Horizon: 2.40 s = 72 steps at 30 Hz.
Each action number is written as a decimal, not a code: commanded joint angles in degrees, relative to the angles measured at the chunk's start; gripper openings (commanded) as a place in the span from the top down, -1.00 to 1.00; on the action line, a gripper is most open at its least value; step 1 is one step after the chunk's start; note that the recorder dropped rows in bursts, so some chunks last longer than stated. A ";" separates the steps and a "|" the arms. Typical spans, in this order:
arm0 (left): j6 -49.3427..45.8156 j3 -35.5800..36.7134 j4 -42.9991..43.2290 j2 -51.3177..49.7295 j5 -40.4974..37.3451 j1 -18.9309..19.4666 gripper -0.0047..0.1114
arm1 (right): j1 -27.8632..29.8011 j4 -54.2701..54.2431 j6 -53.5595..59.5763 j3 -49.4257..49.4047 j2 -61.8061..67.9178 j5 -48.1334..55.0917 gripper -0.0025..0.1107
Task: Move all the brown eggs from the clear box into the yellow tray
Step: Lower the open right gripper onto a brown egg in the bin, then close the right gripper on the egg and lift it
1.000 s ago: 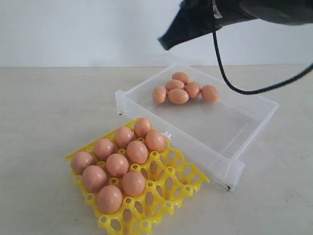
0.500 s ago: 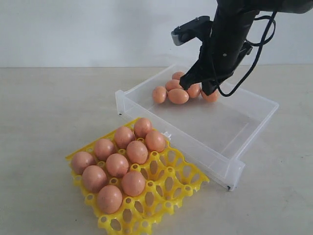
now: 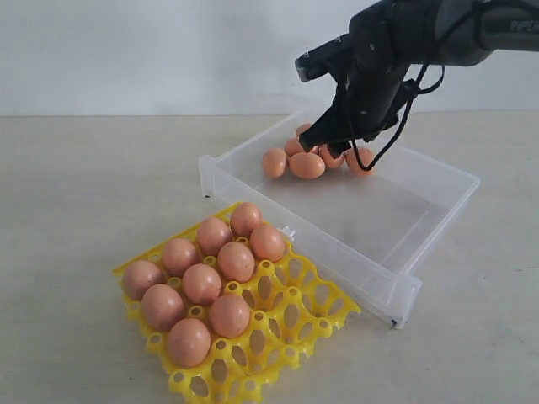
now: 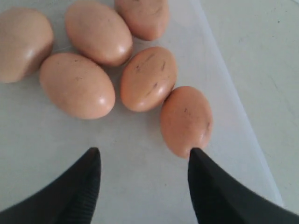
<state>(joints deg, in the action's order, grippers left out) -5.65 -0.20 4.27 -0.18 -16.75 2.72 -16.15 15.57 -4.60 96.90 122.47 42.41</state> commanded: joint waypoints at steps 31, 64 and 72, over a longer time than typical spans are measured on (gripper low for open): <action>0.23 0.20 0.07 0.18 -0.02 0.08 0.85 | 2.49 15.54 -20.64 0.39 6.16 -11.73 0.08; 0.23 0.20 0.07 0.18 -0.02 0.08 0.85 | 2.49 7.45 -19.21 0.39 13.61 -18.80 0.08; 0.23 0.20 0.07 0.18 -0.02 0.08 0.85 | 2.49 7.68 -22.35 0.39 13.61 -19.37 0.93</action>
<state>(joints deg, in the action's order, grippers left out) -5.65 -0.20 4.27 -0.18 -16.75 2.72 -13.80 23.41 -26.63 97.78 135.09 21.46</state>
